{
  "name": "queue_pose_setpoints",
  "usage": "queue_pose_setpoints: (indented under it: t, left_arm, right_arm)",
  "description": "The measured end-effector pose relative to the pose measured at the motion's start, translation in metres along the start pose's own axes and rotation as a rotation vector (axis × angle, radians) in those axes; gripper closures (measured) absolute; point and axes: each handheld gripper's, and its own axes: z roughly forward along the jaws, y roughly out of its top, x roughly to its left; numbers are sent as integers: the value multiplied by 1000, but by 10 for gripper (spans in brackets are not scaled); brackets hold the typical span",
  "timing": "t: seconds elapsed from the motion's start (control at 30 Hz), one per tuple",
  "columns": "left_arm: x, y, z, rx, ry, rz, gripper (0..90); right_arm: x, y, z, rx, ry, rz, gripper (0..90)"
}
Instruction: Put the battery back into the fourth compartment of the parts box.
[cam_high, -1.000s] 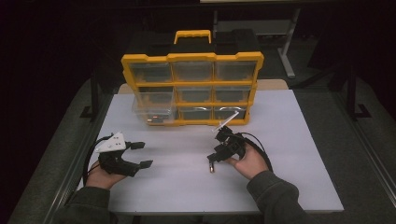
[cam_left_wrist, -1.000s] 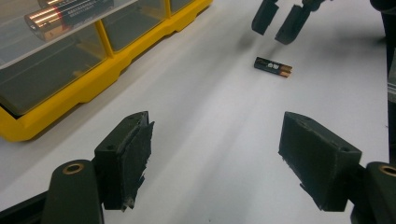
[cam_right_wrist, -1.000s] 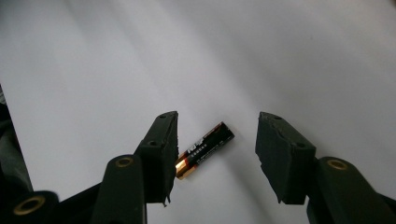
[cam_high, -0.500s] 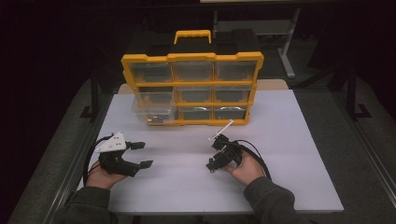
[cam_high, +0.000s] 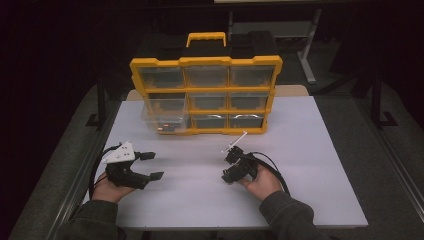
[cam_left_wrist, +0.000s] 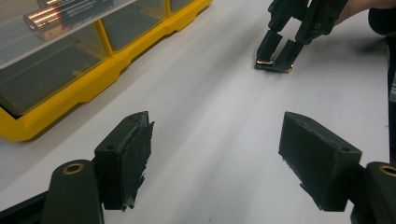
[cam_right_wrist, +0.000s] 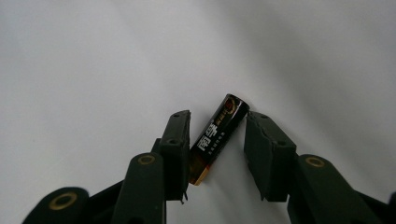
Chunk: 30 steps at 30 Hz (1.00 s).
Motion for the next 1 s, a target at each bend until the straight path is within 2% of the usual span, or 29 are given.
queue_pose_setpoints:
  t: [0.1, 0.3, 0.53, 0.7, 1.0]
  left_arm:
    - [0, 0, 0, 1, 1, 0, 248]
    - [0, 0, -1, 3, 0, 0, 248]
    - [-1, 0, -1, 3, 1, 0, 248]
    - [0, 0, -1, 3, 1, -2, 248]
    - [0, 0, -1, 5, 1, 1, 248]
  right_arm:
    - [4, -1, 1, -2, -51, -29, 672]
    - [4, -3, 1, -14, -76, -35, 751]
    - [-1, -4, 0, -21, -41, -22, 757]
    - [-14, -5, -1, -31, 39, 26, 759]
    - [-15, -2, -10, -46, 56, 17, 759]
